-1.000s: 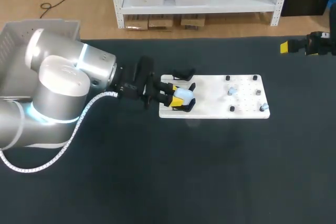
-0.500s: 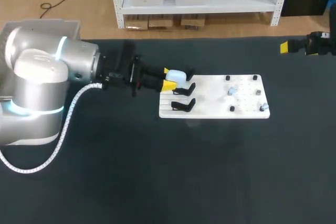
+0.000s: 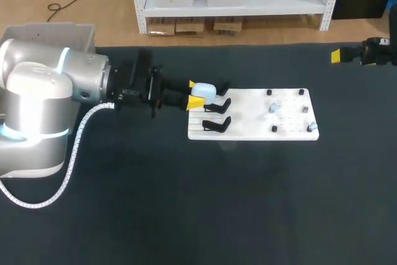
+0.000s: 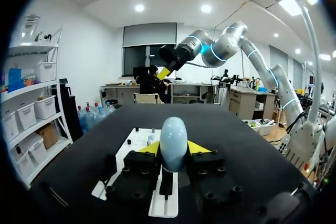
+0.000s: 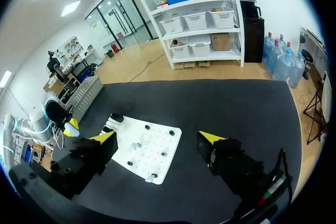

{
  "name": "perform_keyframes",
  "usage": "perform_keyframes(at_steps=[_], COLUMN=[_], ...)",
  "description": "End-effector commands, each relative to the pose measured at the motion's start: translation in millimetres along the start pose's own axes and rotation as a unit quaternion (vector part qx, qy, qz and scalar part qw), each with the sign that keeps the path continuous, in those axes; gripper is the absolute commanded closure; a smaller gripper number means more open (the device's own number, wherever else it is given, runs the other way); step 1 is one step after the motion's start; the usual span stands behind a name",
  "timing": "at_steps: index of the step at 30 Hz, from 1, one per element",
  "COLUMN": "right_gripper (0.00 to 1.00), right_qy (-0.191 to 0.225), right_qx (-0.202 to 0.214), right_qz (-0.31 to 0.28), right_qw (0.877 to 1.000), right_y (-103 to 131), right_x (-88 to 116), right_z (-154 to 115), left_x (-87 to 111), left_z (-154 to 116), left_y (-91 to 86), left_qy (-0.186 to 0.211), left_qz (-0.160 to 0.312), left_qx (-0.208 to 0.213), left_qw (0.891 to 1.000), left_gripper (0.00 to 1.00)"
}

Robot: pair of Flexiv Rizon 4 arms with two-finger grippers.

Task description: Pick up each earbud case from the left stands, insert the matching earbuds, close the lid, and place the case in the box.

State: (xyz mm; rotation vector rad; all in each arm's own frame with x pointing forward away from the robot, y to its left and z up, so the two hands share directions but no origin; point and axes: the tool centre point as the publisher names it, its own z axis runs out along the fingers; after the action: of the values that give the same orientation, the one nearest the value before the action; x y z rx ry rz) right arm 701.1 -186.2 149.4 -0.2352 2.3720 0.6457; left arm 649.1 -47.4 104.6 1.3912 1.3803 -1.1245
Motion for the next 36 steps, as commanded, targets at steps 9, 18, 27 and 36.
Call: perform_keyframes(at_steps=[9,18,27,36], right_gripper=[0.00,0.00,0.00,0.00], right_qy=[0.000,0.000,0.016,0.031], right_qx=[0.001,0.001,-0.014,-0.035], right_qz=[0.000,0.000,-0.033,-0.083], right_qw=[1.000,1.000,0.999,0.995], right_y=[0,0,28,81], right_x=[0,0,9,25], right_z=[0,0,-1,1], left_x=[0.5,-2.5,-9.8,-16.3], left_z=[0,4,10,9], left_y=[-0.9,-9.8,-12.8,-15.7], left_qy=[-0.001,-0.030,-0.058,-0.074], left_qz=[0.001,0.006,0.009,0.004], left_qx=[-0.002,-0.003,0.002,0.014], left_qw=[1.000,1.000,0.998,0.997], left_gripper=[1.00,1.00,1.00,1.00])
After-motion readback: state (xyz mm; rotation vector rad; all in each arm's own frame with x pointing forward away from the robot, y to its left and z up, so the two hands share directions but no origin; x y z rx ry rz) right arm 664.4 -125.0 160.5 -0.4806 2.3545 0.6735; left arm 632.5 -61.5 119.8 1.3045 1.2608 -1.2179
